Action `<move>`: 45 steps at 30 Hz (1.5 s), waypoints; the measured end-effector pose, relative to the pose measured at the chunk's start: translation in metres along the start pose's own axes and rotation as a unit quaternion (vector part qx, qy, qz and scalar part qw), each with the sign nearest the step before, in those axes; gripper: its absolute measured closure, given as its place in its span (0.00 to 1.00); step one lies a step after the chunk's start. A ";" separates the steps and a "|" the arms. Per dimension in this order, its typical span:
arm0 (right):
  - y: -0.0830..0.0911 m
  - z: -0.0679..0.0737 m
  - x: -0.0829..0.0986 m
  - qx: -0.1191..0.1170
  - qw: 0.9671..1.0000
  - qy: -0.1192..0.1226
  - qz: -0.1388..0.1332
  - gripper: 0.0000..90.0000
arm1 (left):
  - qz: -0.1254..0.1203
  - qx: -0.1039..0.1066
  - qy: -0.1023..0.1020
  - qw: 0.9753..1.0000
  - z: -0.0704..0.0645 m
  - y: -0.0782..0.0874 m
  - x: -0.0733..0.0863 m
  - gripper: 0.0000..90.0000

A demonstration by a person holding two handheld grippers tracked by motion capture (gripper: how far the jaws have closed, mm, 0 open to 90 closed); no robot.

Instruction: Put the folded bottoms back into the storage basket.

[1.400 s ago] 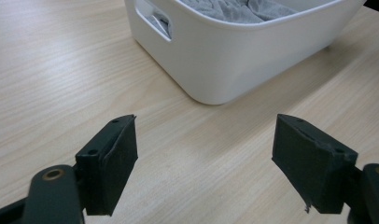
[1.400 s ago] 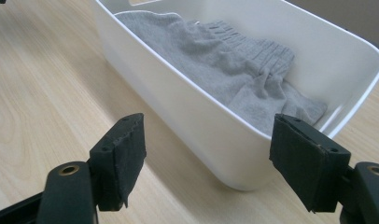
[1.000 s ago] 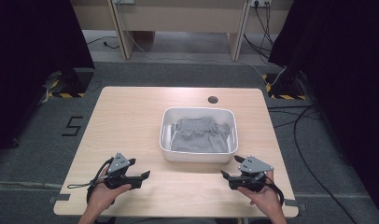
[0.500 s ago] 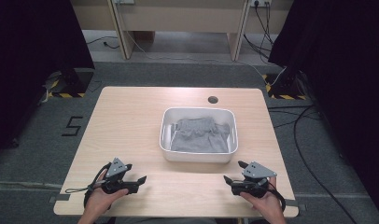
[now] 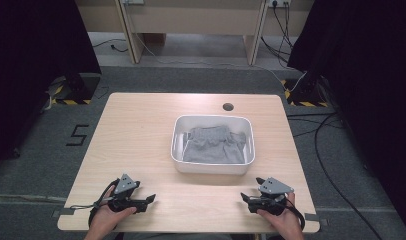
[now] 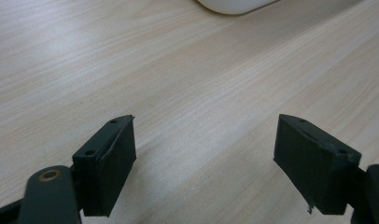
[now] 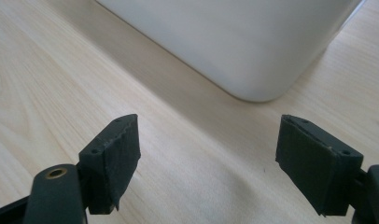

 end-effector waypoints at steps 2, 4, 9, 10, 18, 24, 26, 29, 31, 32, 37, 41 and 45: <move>-0.002 0.000 0.004 0.001 1.000 0.000 0.006 0.25 | 0.005 -0.007 -0.005 1.000 0.000 -0.001 0.002 0.22; -0.004 -0.001 0.007 0.000 1.000 -0.005 0.007 0.25 | 0.012 -0.014 -0.010 1.000 0.001 -0.003 0.005 0.22; -0.009 -0.001 0.014 -0.007 1.000 -0.008 0.022 0.25 | 0.012 -0.016 -0.012 1.000 0.000 -0.004 0.006 0.21; -0.009 -0.001 0.014 -0.006 1.000 -0.007 0.023 0.25 | 0.012 -0.017 -0.013 1.000 0.000 -0.005 0.006 0.21; -0.011 0.002 0.019 -0.017 0.998 -0.013 0.056 0.17 | 0.014 -0.023 -0.021 0.999 -0.002 -0.007 0.007 0.15; -0.012 0.005 0.021 -0.043 0.997 -0.009 0.062 0.15 | 0.025 -0.019 -0.029 0.999 -0.004 -0.009 0.007 0.05; -0.012 0.005 0.021 -0.043 0.997 -0.009 0.062 0.15 | 0.025 -0.018 -0.029 0.999 -0.004 -0.009 0.007 0.04; -0.012 0.005 0.021 -0.043 0.997 -0.009 0.062 0.15 | 0.028 -0.016 -0.033 0.999 -0.005 -0.010 0.007 0.02; -0.012 0.005 0.021 -0.043 0.997 -0.009 0.062 0.15 | 0.030 -0.014 -0.035 0.999 -0.005 -0.010 0.007 0.00; -0.012 0.005 0.021 -0.043 0.997 -0.009 0.062 0.15 | 0.030 -0.014 -0.035 0.999 -0.005 -0.010 0.007 0.00; -0.012 0.005 0.021 -0.043 0.997 -0.009 0.062 0.15 | 0.030 -0.013 -0.036 0.999 -0.005 -0.011 0.007 0.00; -0.012 0.005 0.021 -0.043 0.997 -0.009 0.062 0.14 | 0.030 -0.013 -0.036 0.999 -0.005 -0.011 0.007 0.00; -0.012 0.005 0.021 -0.043 0.997 -0.010 0.062 0.14 | 0.031 -0.013 -0.037 0.999 -0.005 -0.011 0.007 0.00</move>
Point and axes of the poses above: each handheld gripper's, and its own axes: y roughly backward along the jaws, x roughly out of its underside, z roughly to its left, the point moved 7 cm from there along -y, roughly forward along the jaws, and after that the axes turned 13 degrees about z, right-handed, at the moved point
